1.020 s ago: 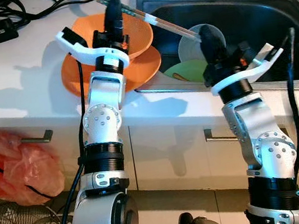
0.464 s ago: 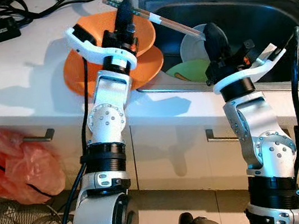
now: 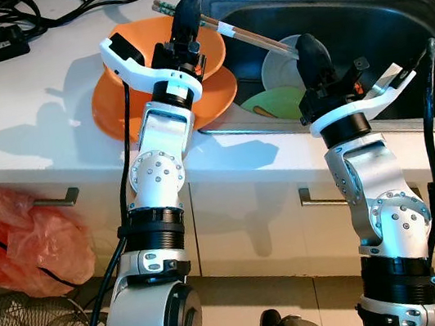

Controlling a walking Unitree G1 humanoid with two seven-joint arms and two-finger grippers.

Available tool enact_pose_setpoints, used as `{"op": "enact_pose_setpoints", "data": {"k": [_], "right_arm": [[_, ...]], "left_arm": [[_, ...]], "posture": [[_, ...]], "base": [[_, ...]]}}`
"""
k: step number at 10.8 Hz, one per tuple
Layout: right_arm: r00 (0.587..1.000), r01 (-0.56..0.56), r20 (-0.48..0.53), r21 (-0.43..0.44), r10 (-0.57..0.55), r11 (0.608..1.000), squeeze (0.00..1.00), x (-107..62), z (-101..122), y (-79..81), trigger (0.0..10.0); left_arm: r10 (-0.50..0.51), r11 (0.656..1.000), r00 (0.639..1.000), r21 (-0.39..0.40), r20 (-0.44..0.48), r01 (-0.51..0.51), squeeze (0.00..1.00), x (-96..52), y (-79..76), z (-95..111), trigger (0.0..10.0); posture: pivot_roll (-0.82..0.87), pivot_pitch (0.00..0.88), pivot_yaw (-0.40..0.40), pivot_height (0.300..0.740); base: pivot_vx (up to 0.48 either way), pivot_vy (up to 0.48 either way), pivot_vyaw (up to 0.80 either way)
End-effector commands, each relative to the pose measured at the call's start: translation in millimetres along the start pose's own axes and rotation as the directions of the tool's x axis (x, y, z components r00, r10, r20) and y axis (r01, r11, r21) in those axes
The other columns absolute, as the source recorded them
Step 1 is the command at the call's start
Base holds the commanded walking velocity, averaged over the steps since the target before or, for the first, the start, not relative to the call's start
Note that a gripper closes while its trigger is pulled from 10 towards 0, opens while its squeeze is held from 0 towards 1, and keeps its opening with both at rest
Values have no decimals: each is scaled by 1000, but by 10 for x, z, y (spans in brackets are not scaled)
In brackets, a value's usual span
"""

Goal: Kitchen organization

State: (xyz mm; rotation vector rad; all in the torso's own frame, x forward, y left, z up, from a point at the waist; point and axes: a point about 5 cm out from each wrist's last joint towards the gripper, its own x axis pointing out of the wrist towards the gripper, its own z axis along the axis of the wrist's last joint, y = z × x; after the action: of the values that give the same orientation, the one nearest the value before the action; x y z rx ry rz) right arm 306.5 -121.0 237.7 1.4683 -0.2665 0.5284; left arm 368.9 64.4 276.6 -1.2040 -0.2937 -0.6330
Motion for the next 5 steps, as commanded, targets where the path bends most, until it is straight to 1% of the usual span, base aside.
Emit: {"op": "enact_pose_setpoints", "data": {"k": [1, 5], "right_arm": [[1000, -8, 13, 58, 7, 998, 0, 45, -77, 26, 10000], [1000, -8, 13, 58, 7, 998, 0, 45, -77, 26, 10000]], "left_arm": [[-48, 988, 997, -151, -59, 38, 1000, 56, -226, -484, 10000], [-48, 988, 997, -151, -59, 38, 1000, 56, -226, -484, 10000]], "posture": [[59, 152, -54, 740], [59, 152, -54, 740]], "base": [[0, 0, 0], [0, 0, 0]]}}
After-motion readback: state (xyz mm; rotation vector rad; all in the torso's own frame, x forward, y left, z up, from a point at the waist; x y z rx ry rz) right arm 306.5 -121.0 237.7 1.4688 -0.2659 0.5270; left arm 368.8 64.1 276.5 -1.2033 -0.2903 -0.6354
